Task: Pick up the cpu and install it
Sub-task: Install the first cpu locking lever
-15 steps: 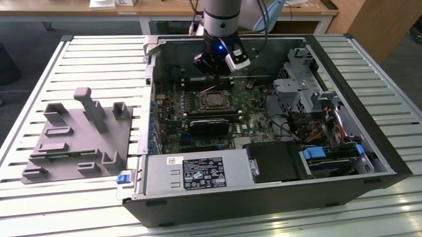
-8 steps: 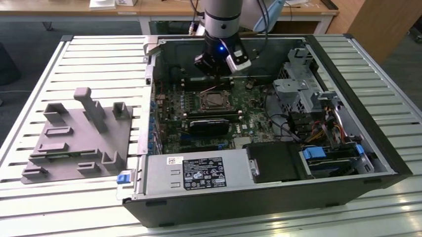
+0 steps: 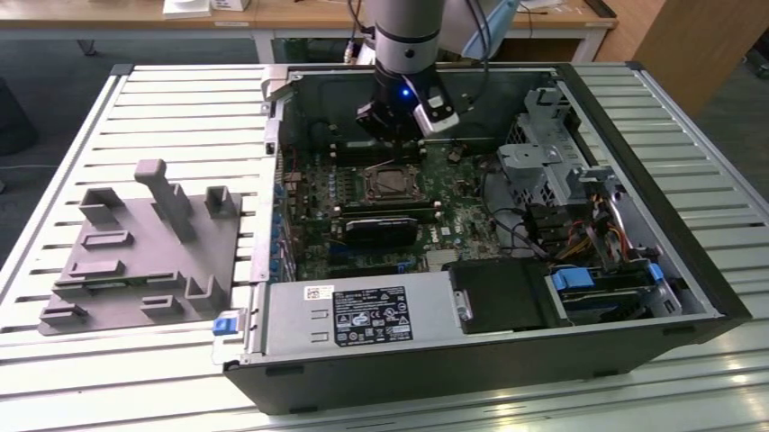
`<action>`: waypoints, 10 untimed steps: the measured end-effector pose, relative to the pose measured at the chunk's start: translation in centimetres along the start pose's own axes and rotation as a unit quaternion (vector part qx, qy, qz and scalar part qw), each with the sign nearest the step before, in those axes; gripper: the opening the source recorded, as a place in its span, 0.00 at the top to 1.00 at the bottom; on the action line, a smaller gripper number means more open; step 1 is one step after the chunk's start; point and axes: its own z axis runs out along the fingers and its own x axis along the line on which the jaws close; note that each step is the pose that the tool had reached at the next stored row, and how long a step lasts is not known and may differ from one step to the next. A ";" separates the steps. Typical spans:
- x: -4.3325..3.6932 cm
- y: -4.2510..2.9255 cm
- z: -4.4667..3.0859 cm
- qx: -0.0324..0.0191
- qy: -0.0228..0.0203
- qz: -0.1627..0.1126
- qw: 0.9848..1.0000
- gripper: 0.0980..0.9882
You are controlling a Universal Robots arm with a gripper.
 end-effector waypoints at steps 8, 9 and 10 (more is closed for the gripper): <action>-0.23 -0.04 0.62 0.004 0.000 0.000 1.000 0.99; -0.24 -0.05 0.70 0.005 0.000 0.000 1.000 0.99; -0.25 -0.05 0.78 0.006 0.000 0.000 1.000 0.99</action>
